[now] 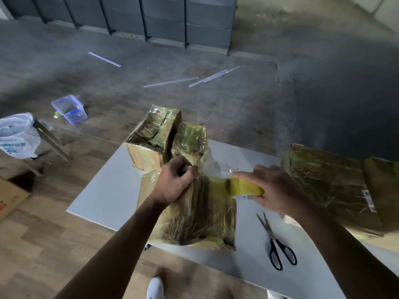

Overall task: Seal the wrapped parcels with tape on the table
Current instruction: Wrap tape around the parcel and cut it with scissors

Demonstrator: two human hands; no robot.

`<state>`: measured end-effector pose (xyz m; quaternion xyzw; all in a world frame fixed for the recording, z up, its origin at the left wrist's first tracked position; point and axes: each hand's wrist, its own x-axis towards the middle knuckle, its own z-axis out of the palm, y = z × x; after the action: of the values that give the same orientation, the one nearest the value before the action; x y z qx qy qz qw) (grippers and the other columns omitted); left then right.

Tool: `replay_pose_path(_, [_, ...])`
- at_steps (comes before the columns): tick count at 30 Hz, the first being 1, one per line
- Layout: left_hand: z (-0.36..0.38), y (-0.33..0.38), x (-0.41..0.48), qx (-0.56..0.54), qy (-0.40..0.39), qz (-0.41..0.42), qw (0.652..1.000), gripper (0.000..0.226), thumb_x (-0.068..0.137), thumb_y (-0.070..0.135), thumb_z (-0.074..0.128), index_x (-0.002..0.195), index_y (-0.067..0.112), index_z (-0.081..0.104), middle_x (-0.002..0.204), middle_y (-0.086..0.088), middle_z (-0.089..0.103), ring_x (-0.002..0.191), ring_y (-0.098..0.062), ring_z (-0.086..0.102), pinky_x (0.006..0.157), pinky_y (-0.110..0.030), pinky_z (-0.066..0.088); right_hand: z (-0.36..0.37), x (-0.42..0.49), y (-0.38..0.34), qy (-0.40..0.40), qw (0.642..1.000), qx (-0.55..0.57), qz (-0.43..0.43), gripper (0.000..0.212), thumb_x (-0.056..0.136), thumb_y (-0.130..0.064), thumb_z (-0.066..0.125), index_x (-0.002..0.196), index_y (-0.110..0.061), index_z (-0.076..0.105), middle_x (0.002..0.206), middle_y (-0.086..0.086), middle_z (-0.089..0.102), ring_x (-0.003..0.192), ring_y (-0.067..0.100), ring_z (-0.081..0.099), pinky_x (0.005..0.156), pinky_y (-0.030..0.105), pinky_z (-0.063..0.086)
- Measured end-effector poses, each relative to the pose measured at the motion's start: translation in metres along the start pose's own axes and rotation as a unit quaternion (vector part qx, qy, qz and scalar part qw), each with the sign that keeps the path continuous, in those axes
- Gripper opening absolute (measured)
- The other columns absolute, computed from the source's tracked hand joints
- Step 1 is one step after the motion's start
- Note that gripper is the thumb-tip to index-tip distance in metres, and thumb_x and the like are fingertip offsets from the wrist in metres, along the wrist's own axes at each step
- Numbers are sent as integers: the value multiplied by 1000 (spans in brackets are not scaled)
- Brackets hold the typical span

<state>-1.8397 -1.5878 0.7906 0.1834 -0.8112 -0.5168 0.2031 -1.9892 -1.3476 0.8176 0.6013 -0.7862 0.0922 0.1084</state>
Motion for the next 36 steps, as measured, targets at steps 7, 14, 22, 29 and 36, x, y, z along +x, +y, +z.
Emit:
replay_pose_path(7, [-12, -1, 1, -72, 36, -15, 997, 42, 72, 49, 52, 75, 7, 56, 67, 1, 56, 65, -7, 51, 64, -24, 42, 4, 7, -15, 36, 956, 279, 83, 87, 70, -8, 78, 136, -46, 37, 127, -16, 53, 105, 7, 56, 79, 27, 49])
replay_pose_path(14, [-16, -2, 1, -83, 38, -17, 996, 37, 70, 48, 53, 72, 11, 56, 64, 10, 55, 63, -3, 50, 61, -18, 41, -15, 6, -6, -33, 993, 111, -2, 72, 68, -16, 75, 132, -31, 45, 89, 1, 53, 64, 19, 57, 54, 28, 48])
replay_pose_path(22, [-22, -1, -4, -203, 76, -5, 976, 36, 69, 39, 54, 66, 4, 48, 61, 4, 48, 63, -8, 44, 59, -19, 39, 1, -3, 8, -88, 990, 105, 45, 73, 67, -19, 83, 126, -39, 46, 96, -4, 57, 70, 14, 59, 58, 20, 42])
replay_pose_path(29, [-10, -37, -3, -236, 9, -28, 971, 27, 80, 25, 49, 79, 0, 56, 75, -1, 60, 75, -16, 55, 72, -25, 46, 28, 6, -11, -53, 968, 215, 119, 80, 70, -14, 80, 137, -38, 42, 113, -6, 55, 92, 15, 59, 75, 31, 52])
replay_pose_path(36, [-32, -26, 9, -104, -15, -64, 992, 25, 86, 19, 48, 101, 6, 62, 101, 1, 63, 95, -6, 58, 84, -21, 43, 43, 19, -15, -73, 967, 204, 137, 87, 76, -14, 71, 148, -40, 30, 103, -11, 47, 86, 12, 53, 70, 23, 42])
